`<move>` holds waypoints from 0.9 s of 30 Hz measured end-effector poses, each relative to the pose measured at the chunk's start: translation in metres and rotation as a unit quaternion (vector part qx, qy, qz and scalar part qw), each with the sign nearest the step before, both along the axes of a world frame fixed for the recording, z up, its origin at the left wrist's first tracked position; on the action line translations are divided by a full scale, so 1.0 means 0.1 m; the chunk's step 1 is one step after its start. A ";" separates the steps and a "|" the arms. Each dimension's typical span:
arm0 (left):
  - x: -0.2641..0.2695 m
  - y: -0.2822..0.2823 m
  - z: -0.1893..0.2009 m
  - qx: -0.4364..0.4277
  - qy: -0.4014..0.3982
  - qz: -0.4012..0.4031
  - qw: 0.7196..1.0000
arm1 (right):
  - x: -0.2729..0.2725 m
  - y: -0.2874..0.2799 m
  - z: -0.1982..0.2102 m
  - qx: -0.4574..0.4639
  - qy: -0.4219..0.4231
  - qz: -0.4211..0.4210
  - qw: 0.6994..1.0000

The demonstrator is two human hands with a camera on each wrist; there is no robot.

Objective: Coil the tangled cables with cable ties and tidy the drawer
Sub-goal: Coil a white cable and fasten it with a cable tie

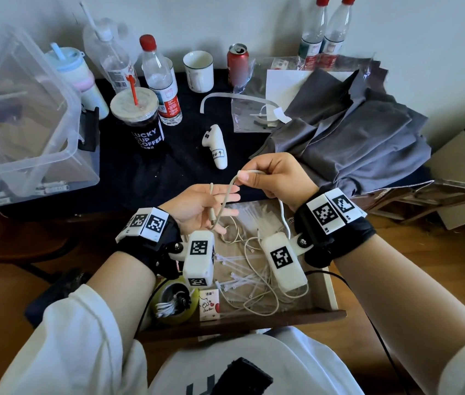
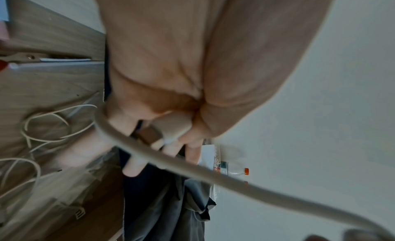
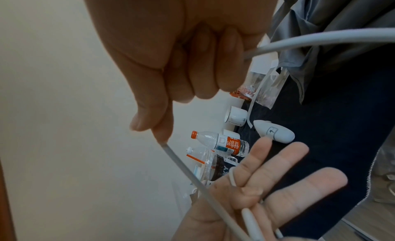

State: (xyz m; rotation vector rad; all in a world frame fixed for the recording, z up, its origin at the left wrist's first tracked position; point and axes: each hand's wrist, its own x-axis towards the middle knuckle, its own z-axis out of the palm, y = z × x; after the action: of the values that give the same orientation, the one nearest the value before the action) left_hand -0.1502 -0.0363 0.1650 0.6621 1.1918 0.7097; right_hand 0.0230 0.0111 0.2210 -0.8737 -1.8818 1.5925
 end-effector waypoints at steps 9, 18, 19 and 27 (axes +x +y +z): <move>-0.09 0.01 -0.08 0.008 -0.046 0.037 0.998 | -0.01 0.01 0.01 -0.009 0.018 -0.005 1.000; 0.14 -0.08 0.12 0.028 -0.097 -0.025 0.995 | 0.03 0.21 -0.15 -0.034 0.029 -0.121 0.992; 0.12 -0.07 0.13 0.019 -0.129 -0.030 0.991 | 0.05 0.22 -0.19 -0.041 0.027 -0.132 0.990; 0.12 -0.04 0.26 0.073 -0.308 -0.085 0.945 | -0.01 0.08 -0.46 -0.080 0.001 -0.165 0.983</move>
State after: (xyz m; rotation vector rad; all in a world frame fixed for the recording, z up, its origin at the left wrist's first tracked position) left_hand -0.1378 -0.0398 0.1911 0.5936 0.5037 0.7872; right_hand 0.0220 0.0193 0.1750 -1.1823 -1.5262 1.5475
